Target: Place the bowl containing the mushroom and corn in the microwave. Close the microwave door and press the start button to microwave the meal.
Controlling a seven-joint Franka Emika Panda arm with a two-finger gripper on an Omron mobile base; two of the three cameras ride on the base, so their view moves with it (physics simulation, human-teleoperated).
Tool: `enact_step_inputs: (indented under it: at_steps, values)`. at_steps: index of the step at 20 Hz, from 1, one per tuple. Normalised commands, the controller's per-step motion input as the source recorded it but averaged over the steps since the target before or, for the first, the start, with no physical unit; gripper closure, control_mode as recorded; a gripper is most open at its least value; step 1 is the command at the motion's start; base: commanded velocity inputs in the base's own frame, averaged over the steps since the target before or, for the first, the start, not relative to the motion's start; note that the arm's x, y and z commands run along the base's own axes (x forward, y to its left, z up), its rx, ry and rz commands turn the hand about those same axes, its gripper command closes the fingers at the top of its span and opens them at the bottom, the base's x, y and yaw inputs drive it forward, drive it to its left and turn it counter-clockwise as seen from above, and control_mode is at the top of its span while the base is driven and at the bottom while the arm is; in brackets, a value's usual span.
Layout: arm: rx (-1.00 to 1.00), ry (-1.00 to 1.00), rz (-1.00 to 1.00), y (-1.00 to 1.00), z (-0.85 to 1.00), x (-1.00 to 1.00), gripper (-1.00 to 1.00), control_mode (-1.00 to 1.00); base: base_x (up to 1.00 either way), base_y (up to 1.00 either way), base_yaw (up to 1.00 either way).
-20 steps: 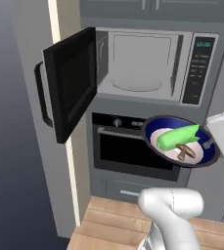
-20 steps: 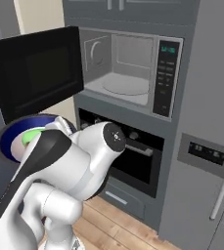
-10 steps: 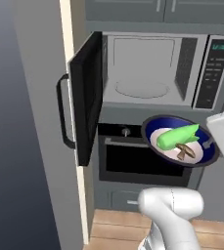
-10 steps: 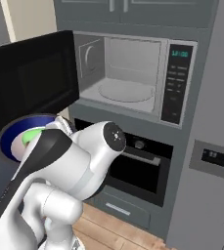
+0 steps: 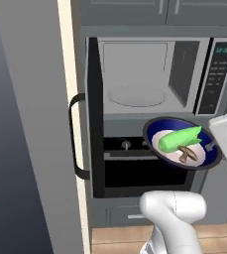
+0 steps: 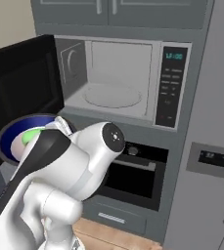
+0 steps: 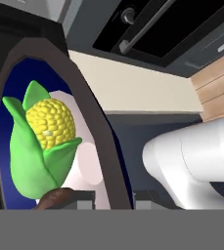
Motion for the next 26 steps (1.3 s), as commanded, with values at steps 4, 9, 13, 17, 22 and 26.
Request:
enact_step_inputs:
  at_steps: [4,9,13,17,22,26]
  values:
    - [0.00,0.00,0.00,0.00,0.00,0.00,1.00,1.00,0.60,0.08,-0.13]
    - [0.00,0.00,0.00,0.00,0.00,0.00,1.00,1.00,0.64,0.04,0.02]
    - [0.00,0.00,0.00,0.00,0.00,0.00,1.00,1.00,0.03,0.12,0.10]
    - [0.00,0.00,0.00,0.00,0.00,0.00,1.00,1.00,0.00,0.01,0.12]
    - [0.00,0.00,0.00,0.00,0.00,0.00,1.00,1.00,0.00,-0.03,0.04]
    - [0.00,0.00,0.00,0.00,0.00,0.00,1.00,1.00,0.00,-0.26,0.00]
